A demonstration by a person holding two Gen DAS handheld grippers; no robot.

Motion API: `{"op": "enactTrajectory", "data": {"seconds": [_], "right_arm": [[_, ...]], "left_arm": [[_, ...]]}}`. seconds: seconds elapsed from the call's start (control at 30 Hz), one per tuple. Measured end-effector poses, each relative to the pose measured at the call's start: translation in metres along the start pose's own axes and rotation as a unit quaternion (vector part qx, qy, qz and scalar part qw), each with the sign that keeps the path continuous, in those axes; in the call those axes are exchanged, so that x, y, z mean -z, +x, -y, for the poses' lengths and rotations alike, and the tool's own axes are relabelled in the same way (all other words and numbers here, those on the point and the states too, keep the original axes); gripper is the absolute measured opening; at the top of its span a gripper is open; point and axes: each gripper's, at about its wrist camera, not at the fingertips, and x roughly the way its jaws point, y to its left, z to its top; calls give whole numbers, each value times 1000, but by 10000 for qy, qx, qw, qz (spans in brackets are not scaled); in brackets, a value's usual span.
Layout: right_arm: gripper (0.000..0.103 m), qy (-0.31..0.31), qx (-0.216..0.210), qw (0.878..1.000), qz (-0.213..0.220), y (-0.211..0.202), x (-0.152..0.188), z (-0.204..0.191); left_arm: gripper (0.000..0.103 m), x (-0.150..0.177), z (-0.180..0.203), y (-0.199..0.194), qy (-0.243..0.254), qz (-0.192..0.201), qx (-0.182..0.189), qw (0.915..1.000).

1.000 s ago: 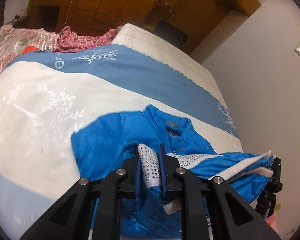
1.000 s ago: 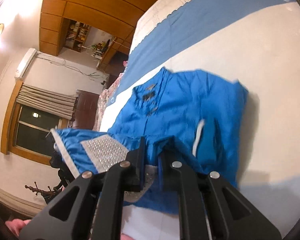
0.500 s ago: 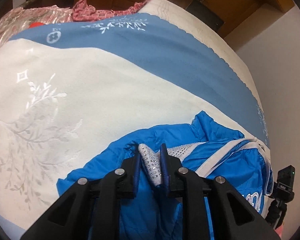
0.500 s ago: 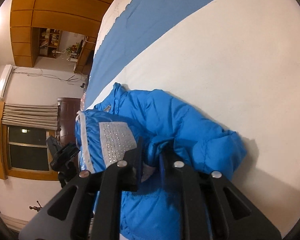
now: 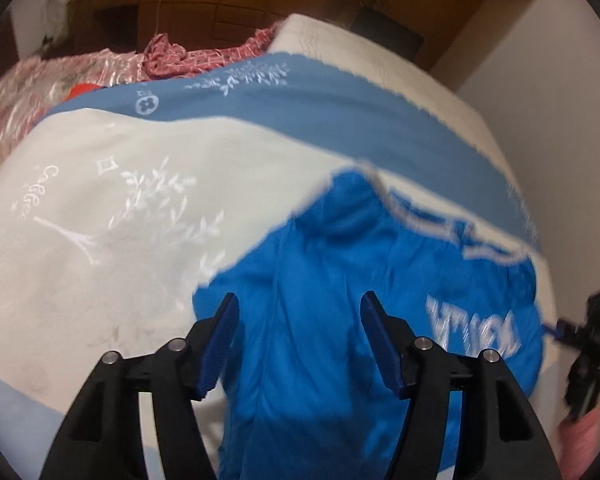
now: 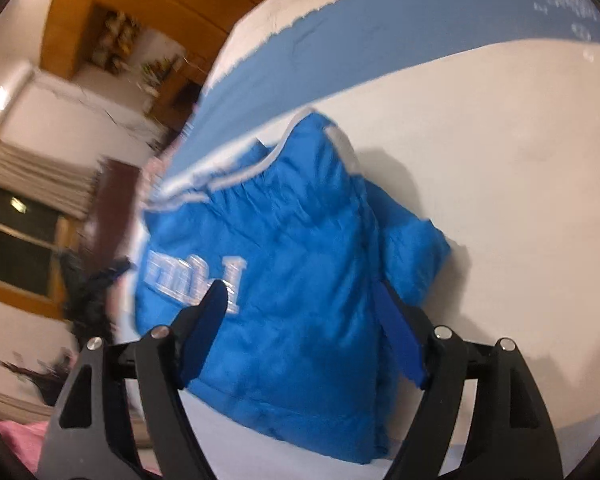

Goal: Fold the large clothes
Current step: 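Lay the lifted hem over the collar and open both grippers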

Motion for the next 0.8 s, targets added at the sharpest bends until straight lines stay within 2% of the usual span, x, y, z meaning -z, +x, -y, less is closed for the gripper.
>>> {"op": "enactTrajectory", "data": {"seconds": [0.03,0.07,0.1,0.17,0.2,0.3,0.4,0.5,0.57,0.67,0.73,0.8], "right_arm": [[75,-55,176,9998,-77,7,2,-2],[67,-84,301,9994,-125,13,4,-4],[51,-118,400,9990,-149,17,5,-6],[33,-209,638,9976,-171,24,5,-13],[19,-273,719,9970,-124,23,4,-16],[8,-297,526,9981,114,9,-2,-22],[7,-256,523,9974,426,-11,-11,-24],[7,-34,568,9968,561,-11,-27,-16],[7,66,721,9960,515,0,-33,-5],[7,252,916,9951,282,28,-33,12],[10,401,859,9953,194,41,-25,25],[11,510,765,9954,253,50,-16,34]], "left_arm": [[62,7,5,4,130,-40,-97,9999],[61,12,10,8,213,-55,-222,9995],[51,15,12,9,246,-67,-290,9993],[33,22,20,15,289,-77,-478,9984],[22,22,23,14,302,-44,-483,9984],[13,15,30,2,228,209,-437,9986],[12,-1,36,-13,177,538,-364,9977],[12,-19,40,-7,171,604,-434,9971],[12,-29,38,8,130,514,-550,9971],[13,-32,25,41,19,118,-720,9973],[17,-26,18,62,16,-68,-752,9971],[19,-20,16,69,92,-41,-769,9970]]}}
